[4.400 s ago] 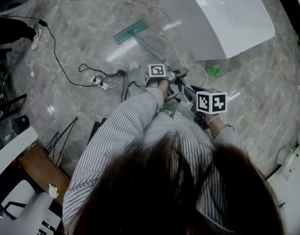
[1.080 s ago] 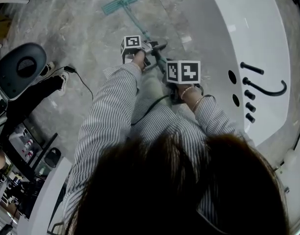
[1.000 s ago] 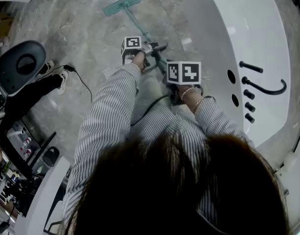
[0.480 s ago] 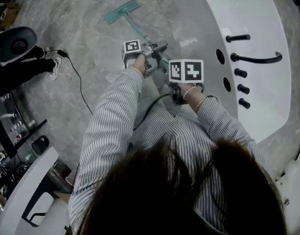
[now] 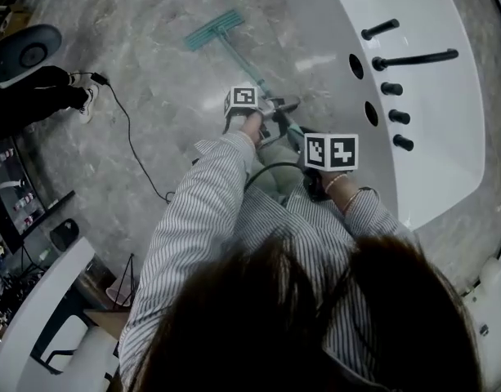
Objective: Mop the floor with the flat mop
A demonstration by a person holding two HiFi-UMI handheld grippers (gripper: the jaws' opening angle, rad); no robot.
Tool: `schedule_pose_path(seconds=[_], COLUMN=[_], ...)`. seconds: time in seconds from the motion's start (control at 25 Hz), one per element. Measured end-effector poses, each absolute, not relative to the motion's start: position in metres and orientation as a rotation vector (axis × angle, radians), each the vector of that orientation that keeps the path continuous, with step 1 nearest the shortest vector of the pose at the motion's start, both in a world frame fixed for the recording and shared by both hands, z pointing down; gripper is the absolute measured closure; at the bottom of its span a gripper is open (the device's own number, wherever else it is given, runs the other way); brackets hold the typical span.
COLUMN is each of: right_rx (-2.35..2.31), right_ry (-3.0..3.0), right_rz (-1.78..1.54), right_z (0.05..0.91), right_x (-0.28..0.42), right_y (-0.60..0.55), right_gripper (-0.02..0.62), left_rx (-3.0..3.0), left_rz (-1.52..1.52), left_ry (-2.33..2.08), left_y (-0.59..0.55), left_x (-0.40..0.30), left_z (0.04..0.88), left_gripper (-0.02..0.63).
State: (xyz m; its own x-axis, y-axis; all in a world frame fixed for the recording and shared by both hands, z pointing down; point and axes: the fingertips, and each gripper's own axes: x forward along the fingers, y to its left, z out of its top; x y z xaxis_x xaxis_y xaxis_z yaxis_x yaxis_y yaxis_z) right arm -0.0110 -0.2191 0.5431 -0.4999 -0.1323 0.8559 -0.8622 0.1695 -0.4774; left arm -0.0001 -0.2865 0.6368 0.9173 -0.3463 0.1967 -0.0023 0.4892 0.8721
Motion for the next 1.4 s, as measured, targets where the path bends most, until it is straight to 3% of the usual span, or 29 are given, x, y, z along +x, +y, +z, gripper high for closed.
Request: schedule_pose_path(seconds=[0.68, 1.4], right_rx=[1.062, 1.040], right_ry=[-1.698, -1.770], right_rz=[1.460, 1.421], right_z=[0.552, 0.547], right_x=[0.022, 0.174], right_y=[0.006, 0.226], right_gripper=[0.480, 0.480], left_rx=[1.009, 1.014], left_rz=[-0.181, -0.218], left_ry=[-0.313, -0.328], left_y=[-0.062, 0.158], left_x=[0.043, 0.190], left_z=[0.645, 0.642], left_gripper=[0.515, 0.515])
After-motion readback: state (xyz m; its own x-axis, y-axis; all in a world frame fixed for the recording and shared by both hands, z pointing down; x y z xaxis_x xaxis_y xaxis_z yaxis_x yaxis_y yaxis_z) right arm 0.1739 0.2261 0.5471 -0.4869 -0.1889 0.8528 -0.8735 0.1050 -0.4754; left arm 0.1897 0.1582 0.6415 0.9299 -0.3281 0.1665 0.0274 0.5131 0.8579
